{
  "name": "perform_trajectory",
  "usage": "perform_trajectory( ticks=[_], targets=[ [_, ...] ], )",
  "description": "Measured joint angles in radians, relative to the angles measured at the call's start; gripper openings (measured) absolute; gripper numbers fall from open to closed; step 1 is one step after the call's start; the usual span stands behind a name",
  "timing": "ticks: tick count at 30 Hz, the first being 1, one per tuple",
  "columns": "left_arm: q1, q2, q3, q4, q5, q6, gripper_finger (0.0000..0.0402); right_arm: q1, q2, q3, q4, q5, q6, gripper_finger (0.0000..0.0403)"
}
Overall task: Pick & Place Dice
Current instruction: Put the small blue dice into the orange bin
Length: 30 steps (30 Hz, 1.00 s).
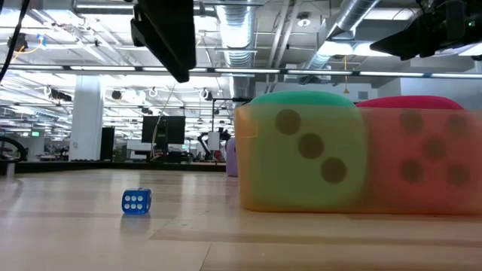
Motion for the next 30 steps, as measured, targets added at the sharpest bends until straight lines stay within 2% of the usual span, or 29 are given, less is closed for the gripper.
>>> perform_trajectory(
  ticks=[17,24,30],
  targets=[
    [0.024,0.0,0.0,0.043,-0.009,0.003,0.0144,0.0,0.0,0.0,0.0,0.0,0.0,0.0],
    [0.039,0.0,0.0,0.131,-0.036,0.009,0.0144,0.0,0.0,0.0,0.0,0.0,0.0,0.0],
    [0.024,0.0,-0.01,0.144,-0.091,0.009,0.0144,0.0,0.0,0.0,0.0,0.0,0.0,0.0]
  ],
)
